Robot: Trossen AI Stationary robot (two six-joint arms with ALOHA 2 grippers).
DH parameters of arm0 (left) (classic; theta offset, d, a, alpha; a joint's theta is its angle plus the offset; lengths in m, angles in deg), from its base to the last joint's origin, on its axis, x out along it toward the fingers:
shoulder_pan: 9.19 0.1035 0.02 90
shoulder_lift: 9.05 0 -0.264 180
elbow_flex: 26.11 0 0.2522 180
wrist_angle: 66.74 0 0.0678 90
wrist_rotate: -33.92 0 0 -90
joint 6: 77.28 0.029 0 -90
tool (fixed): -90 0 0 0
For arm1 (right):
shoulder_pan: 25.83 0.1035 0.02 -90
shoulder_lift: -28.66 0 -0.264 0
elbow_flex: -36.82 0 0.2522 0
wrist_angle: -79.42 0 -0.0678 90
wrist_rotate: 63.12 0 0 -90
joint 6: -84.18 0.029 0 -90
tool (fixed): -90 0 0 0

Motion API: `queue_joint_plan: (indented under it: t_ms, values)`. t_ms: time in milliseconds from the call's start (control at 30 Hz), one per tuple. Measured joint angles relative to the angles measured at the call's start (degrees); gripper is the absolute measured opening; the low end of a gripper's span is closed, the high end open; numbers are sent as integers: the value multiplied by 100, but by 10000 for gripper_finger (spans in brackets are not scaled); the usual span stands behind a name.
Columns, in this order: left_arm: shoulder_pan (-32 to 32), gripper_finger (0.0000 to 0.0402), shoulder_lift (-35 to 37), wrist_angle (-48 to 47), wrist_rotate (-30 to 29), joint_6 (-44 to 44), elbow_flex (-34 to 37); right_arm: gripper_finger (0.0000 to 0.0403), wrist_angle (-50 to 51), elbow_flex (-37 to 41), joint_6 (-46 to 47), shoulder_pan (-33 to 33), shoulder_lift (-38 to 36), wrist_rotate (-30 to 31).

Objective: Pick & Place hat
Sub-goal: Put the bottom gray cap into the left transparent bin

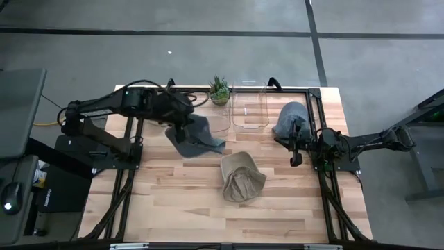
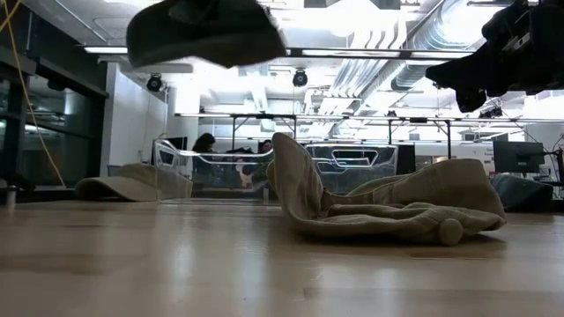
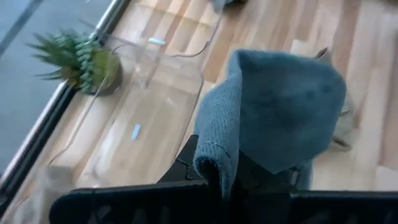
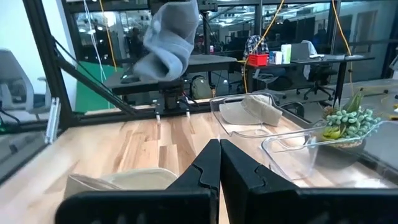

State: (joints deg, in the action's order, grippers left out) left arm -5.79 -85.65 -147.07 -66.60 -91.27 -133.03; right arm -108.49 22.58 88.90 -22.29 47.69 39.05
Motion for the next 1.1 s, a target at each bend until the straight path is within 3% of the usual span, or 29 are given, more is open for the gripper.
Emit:
queue_joint_plan:
  t_ms: [433, 600, 733, 900, 1100]
  values:
    - [550, 0, -10, 665, 1046, 328, 4, 1, -272, -13, 2524, -4, 7, 240]
    - [723, 0, -114, 724, 1174, 413, 2, 12, -32, -561, 2347, -7, 337, 205]
    - [764, 0, -244, 804, 1316, 515, 6, 35, 82, -1430, 1473, -14, 946, 323]
    - [750, 0, -375, 905, 1451, 667, 2, 76, 979, -2793, 885, -107, 2109, 375]
    - [751, 0, -468, 992, 1447, 804, -4, 156, 1723, -4185, 619, -208, 3637, -11]
